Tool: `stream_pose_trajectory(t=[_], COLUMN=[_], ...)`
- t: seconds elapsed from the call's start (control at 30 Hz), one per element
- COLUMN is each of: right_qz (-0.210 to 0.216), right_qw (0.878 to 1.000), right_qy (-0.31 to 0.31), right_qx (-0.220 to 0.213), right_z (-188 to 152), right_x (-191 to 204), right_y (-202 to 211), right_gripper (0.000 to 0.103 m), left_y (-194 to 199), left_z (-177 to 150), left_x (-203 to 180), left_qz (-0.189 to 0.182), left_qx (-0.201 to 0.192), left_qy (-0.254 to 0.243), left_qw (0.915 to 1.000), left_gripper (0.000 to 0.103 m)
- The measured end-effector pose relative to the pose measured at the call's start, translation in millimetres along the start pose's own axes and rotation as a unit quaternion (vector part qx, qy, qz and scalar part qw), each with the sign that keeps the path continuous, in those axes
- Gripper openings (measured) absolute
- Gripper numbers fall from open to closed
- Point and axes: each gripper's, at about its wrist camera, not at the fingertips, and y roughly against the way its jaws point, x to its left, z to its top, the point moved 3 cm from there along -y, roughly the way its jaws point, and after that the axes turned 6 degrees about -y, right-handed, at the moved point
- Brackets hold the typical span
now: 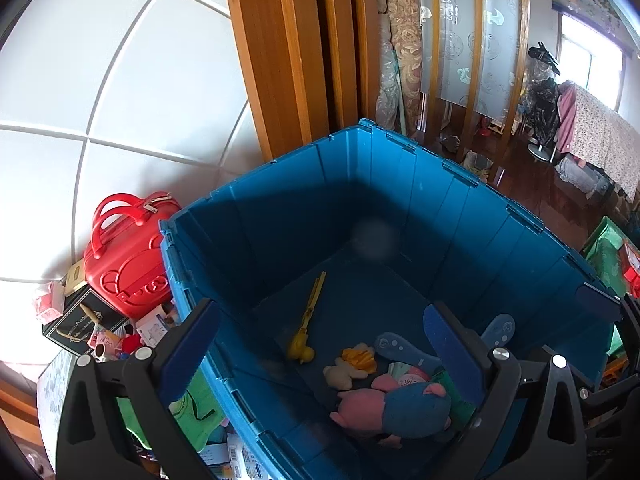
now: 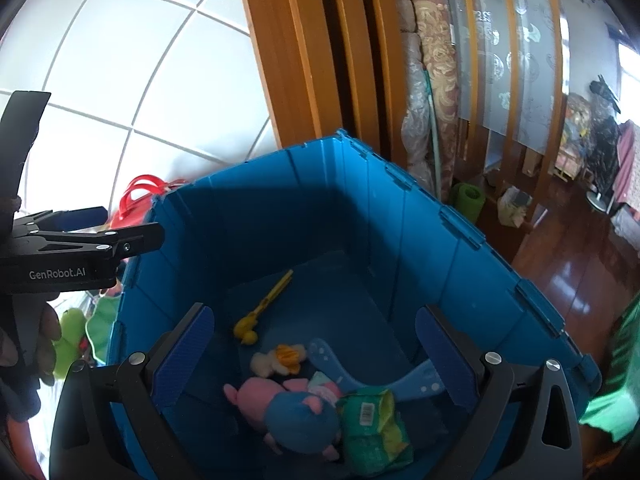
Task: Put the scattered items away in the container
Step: 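Withdraw both tools from the blue box back toward the bed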
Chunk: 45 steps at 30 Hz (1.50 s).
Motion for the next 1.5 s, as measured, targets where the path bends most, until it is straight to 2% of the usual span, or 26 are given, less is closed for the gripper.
stream_pose_trajectory(t=[0.4, 0.73, 1.1, 1.5], right_qz=[0.026, 0.061, 0.108, 0.170], right_qw=[0.999, 0.996, 0.986, 0.965], right_qy=[0.024, 0.068, 0.130, 0.194], right_qx=[-0.005, -0.003, 0.010, 0.038], right_z=[-6, -13, -37, -91], right_x=[36, 88, 166, 263], right_y=[11, 13, 10, 12], right_gripper=[0.102, 0.102, 0.102, 0.102], left_y=[24, 48, 74, 103], left_z=[-25, -65, -146, -249], left_x=[27, 71, 138, 213], left_qz=[0.020, 0.046, 0.083, 0.116], left_qx=[-0.004, -0.003, 0.020, 0.054], left_qy=[0.023, 0.068, 0.131, 0.196], left_qw=[0.9995, 0.9966, 0.9877, 0.9723], left_gripper=[0.103, 0.103, 0.103, 0.103])
